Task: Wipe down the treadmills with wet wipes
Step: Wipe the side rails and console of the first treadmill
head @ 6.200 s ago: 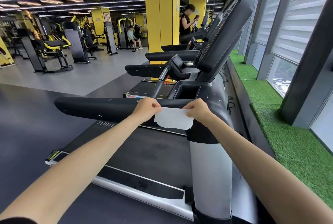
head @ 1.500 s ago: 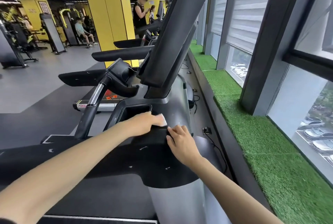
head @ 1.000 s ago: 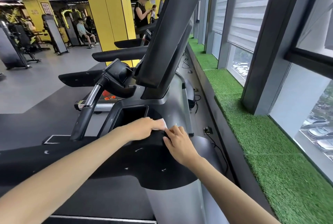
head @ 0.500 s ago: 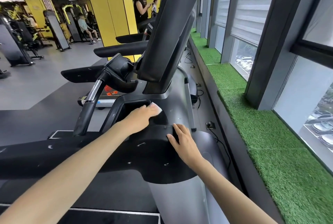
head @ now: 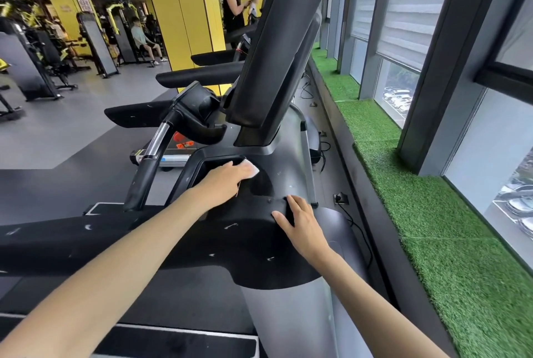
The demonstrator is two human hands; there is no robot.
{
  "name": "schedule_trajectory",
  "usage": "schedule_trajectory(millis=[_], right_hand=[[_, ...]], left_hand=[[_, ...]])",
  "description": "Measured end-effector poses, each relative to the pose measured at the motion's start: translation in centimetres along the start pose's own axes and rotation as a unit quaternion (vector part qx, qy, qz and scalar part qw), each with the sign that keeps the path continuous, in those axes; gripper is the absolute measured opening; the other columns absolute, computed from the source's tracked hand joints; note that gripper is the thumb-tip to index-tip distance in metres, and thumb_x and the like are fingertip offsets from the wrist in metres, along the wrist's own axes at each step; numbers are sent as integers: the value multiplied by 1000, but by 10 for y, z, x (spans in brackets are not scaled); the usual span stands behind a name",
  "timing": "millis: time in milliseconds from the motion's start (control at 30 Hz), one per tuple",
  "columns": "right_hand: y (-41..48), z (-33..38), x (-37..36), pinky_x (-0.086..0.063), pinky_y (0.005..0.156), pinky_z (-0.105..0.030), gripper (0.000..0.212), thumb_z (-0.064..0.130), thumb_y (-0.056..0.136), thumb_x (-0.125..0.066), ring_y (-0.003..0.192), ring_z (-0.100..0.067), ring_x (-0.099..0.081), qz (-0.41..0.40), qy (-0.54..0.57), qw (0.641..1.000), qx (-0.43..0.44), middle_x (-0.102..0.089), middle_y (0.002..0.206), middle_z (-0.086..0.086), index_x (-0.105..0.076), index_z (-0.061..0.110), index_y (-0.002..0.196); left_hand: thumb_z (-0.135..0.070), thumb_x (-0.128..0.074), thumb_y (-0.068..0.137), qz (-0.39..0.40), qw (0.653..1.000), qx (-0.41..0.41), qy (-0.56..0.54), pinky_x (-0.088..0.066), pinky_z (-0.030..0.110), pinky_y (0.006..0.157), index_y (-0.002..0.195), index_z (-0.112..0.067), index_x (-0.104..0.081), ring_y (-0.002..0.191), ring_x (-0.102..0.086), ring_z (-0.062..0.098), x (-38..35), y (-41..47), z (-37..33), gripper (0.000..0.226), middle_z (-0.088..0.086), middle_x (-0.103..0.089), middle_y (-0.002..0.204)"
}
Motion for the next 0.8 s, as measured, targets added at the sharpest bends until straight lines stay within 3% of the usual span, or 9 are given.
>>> schedule_trajectory(millis=[67, 133, 233, 333, 433, 500, 633, 700, 800], right_hand=[[-1, 0, -1, -29, 108, -27, 65, 49, 97, -46, 137, -16, -29, 2, 2, 1000, -4, -35, 148, 2, -32, 11, 148], [0, -1, -1, -30, 108, -28, 65, 49, 97, -46, 137, -15, -28, 4, 1, 1000, -8, -35, 148, 3, -32, 12, 148], [0, -1, 0, -31, 108, -28, 65, 50, 97, -46, 136, -16, -29, 1, 4, 1000, -6, -36, 147, 3, -33, 12, 148], [-1, -2, -1, -30, 108, -28, 65, 49, 97, -47, 136, -16, -30, -3, 15, 1000, -9, -36, 146, 2, -34, 11, 147], [-1, -1, 0, -32, 108, -29, 65, 49, 96, -48, 136, -15, -31, 1, 22, 1000, -11, -37, 145, 3, -34, 11, 147], [-1, -1, 0, -32, 108, -29, 65, 49, 96, -48, 136, -15, -31, 2, 26, 1000, -11, -37, 145, 3, -35, 11, 147], [-1, -1, 1, -34, 108, -29, 66, 49, 96, -50, 135, -14, -33, 5, 28, 1000, -13, -37, 145, 3, -35, 10, 147], [-1, -1, 1, -34, 108, -29, 66, 49, 96, -49, 136, -14, -33, 8, 30, 999, -13, -37, 146, 3, -34, 11, 148], [-2, -4, 0, -34, 108, -28, 67, 50, 96, -48, 135, -14, -33, 12, 36, 999, -16, -35, 146, 4, -32, 12, 149]], left_hand=[[14, -28, 84, 8, 1000, -12, 14, -40, 48, 100, 135, -36, -43, 127, -43, 38, 3, -2, -12, 73, 3, -45, 141], [13, -28, 80, 67, 996, -57, -3, -44, 46, 96, 124, -45, -46, 114, -53, 30, -9, -11, -21, 74, -1, -53, 126], [14, -29, 84, 66, 996, -49, -20, -40, 35, 99, 126, -47, -49, 125, -46, 16, -1, -19, -15, 77, -6, -56, 122], [13, -30, 88, 52, 999, -8, 8, -41, 37, 94, 137, -37, -48, 119, -49, 30, 8, -22, -12, 72, 9, -56, 122], [11, -29, 86, 100, 994, -47, -15, -47, 37, 87, 115, -38, -56, 95, -56, 21, 0, -31, -25, 63, -13, -57, 91], [11, -29, 84, 89, 995, -49, 0, -44, 36, 78, 118, -34, -53, 91, -52, 22, -1, -23, -33, 61, -12, -48, 85], [13, -31, 82, 83, 992, -98, 3, -41, 38, 86, 117, -28, -49, 100, -49, 29, -11, -6, -66, 57, -18, -40, 103], [12, -31, 83, 100, 992, -72, -2, -38, 42, 101, 128, -32, -50, 124, -45, 34, -14, -5, -47, 67, -5, -49, 127], [13, -31, 86, 108, 994, -11, -33, -34, 42, 110, 134, -41, -51, 133, -41, 31, -14, -18, 3, 74, 11, -51, 139]])
Point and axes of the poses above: each hand's wrist, its own y-axis towards the middle knuckle, its own x-axis out of the back of the hand, z = x × y, the point moved 6 cm from there along y, towards the middle knuckle
